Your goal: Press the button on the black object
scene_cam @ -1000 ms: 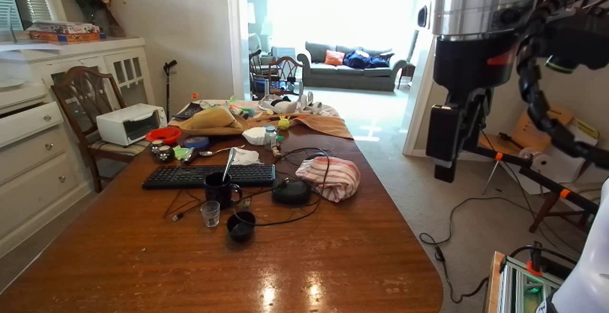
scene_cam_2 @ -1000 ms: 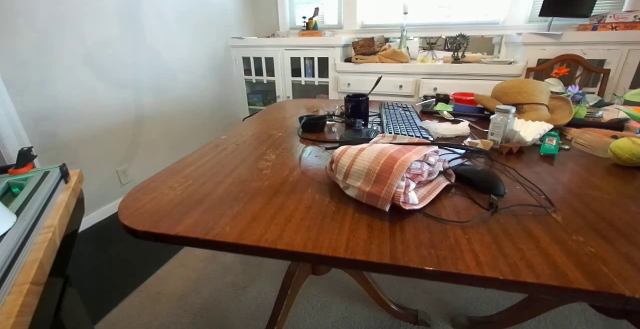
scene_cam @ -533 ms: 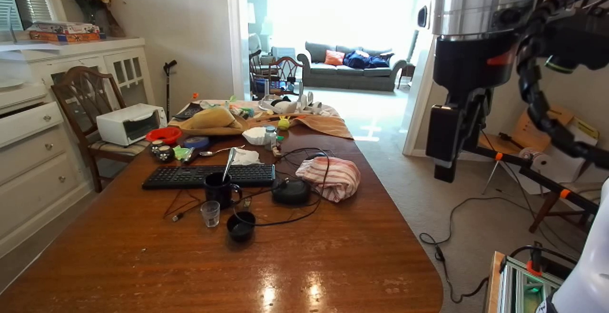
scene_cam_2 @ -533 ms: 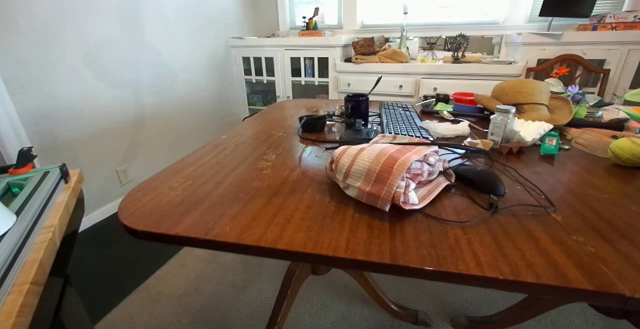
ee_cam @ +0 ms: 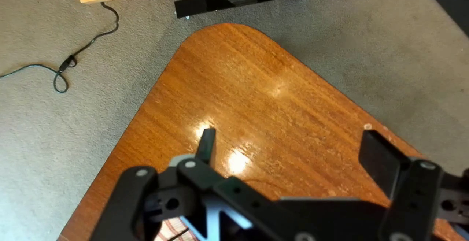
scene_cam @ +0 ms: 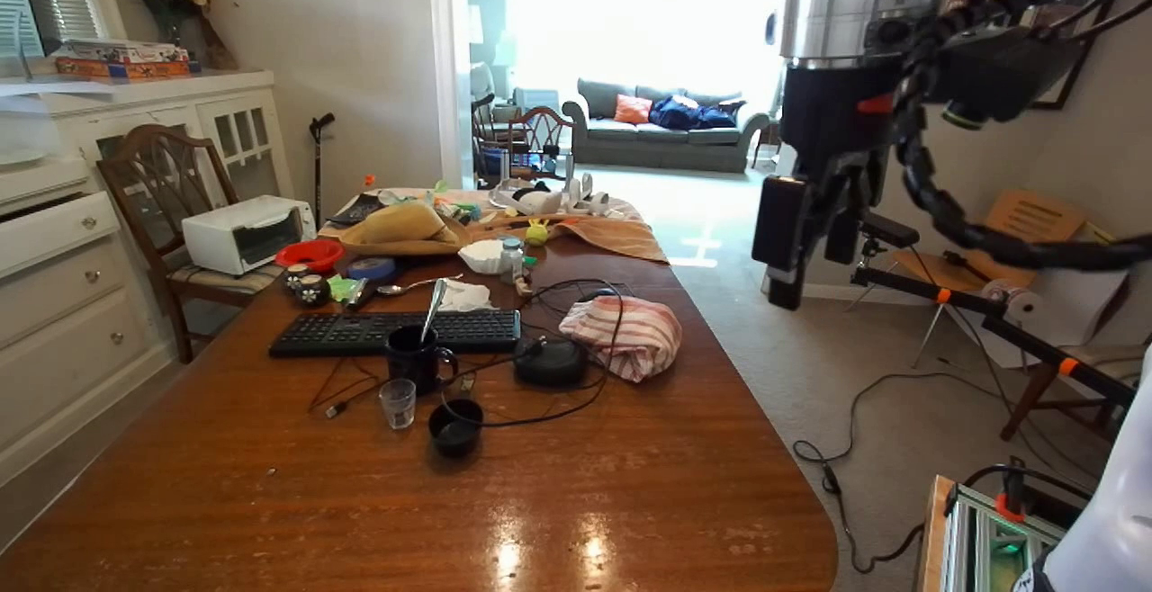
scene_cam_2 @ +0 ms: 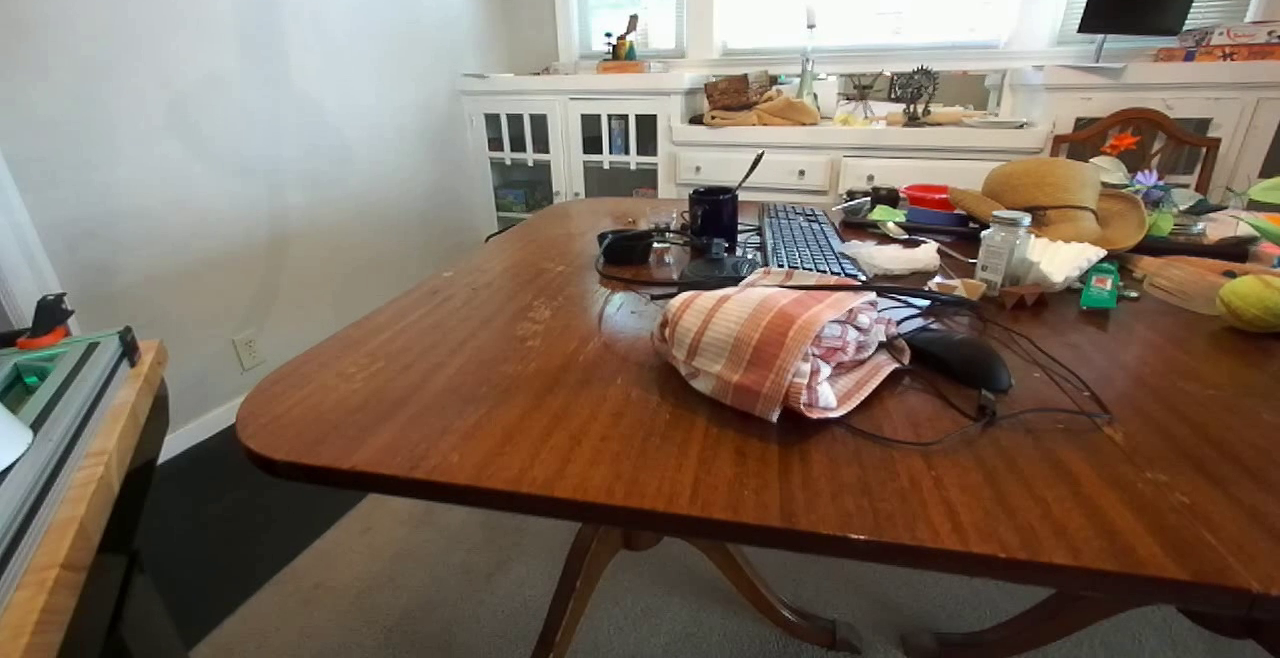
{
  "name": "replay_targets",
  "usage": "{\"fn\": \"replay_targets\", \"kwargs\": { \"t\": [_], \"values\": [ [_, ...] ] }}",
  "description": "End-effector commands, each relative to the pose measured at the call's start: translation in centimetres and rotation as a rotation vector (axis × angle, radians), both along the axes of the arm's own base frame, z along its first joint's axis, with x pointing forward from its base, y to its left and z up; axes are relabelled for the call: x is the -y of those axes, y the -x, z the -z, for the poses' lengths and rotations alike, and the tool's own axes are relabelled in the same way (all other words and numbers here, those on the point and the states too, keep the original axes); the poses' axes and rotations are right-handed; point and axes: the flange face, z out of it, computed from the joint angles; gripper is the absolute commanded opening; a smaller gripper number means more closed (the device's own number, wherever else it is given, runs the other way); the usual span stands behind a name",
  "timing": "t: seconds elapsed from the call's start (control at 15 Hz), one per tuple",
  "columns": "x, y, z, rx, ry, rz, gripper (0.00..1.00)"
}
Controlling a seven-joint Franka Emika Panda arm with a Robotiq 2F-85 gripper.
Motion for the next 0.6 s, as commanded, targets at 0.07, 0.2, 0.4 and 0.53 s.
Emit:
{"fn": "replay_targets", "kwargs": {
  "t": [0.07,0.2,0.4,0.53],
  "values": [
    [4.8,-6.8,0.0,0.05,-0.045,0.098,1.0],
    [6.9,-9.8,0.2,0.085,-0.081,0.165,1.0],
    [9.4,-13.6,0.9,0.147,-0.111,0.238,0.75],
    [10.4,-15.7,1.3,0.224,-0.106,0.29,0.65]
  ]
}}
